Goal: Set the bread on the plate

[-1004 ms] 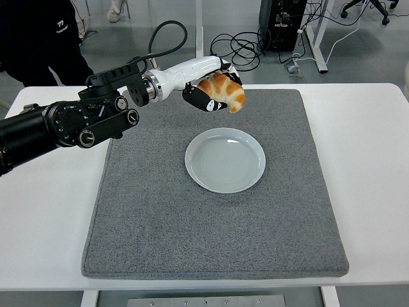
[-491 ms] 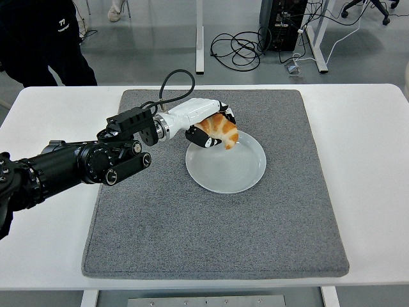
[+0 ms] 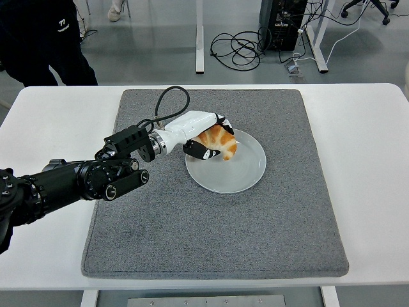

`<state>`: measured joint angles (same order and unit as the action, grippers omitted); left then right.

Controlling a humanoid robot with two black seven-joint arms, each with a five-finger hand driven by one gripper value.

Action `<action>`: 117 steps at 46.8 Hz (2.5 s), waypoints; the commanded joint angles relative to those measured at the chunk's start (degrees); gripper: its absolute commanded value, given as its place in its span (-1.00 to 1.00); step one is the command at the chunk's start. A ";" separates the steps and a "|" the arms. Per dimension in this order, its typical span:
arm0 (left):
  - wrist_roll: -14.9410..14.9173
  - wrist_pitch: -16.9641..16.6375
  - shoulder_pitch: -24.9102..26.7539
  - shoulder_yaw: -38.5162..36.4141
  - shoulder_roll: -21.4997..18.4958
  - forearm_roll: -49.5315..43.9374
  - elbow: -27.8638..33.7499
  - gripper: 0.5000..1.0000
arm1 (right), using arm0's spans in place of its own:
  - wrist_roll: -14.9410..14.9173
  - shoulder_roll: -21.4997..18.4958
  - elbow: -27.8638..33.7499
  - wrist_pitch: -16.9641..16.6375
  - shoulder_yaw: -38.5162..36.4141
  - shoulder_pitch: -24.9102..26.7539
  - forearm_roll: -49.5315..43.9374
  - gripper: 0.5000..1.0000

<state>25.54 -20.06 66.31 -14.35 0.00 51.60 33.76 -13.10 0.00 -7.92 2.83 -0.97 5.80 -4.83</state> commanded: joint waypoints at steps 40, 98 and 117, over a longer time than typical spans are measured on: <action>0.04 -2.36 -3.03 0.64 0.00 -5.98 0.26 -0.78 | 0.01 0.00 -0.16 -0.02 0.09 0.09 0.00 1.00; -0.22 -2.44 -3.47 8.19 0.00 -9.76 8.96 0.40 | 0.01 0.00 -0.34 -0.02 0.09 0.09 0.00 1.00; -0.93 -1.57 -3.30 20.32 -0.52 -24.26 8.96 0.42 | 0.01 0.00 -0.52 -0.02 0.09 -0.18 0.00 1.00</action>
<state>24.83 -21.85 63.03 4.94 -0.02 28.98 42.68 -13.09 0.00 -8.42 2.81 -0.88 5.65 -4.83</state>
